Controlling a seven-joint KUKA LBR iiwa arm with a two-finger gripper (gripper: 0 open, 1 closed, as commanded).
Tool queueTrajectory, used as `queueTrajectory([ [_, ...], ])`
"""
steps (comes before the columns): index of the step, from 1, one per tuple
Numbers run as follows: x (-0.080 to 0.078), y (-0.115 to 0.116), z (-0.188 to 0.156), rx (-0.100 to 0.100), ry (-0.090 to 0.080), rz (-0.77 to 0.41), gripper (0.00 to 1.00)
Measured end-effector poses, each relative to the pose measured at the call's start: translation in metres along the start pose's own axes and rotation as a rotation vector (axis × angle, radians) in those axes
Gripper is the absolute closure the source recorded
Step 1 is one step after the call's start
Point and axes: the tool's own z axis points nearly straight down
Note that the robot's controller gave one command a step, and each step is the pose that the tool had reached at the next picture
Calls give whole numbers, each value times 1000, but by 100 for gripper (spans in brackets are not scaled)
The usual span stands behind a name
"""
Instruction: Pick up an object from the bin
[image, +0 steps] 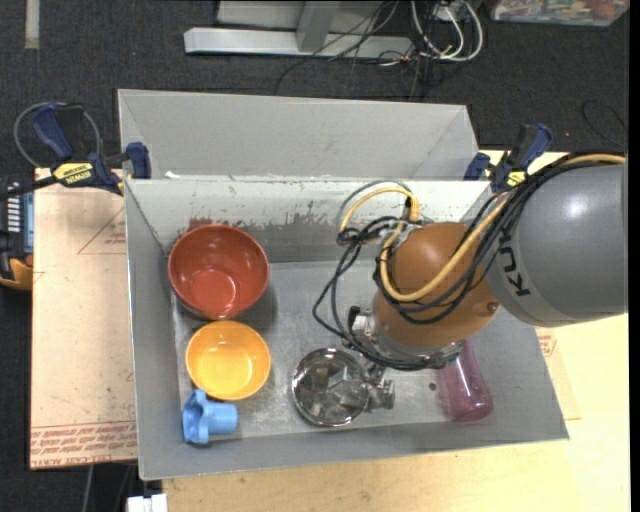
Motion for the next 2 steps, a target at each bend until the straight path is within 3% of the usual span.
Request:
queueTrajectory([
  [2,-1,1,-57,-3,-1,3,100],
])
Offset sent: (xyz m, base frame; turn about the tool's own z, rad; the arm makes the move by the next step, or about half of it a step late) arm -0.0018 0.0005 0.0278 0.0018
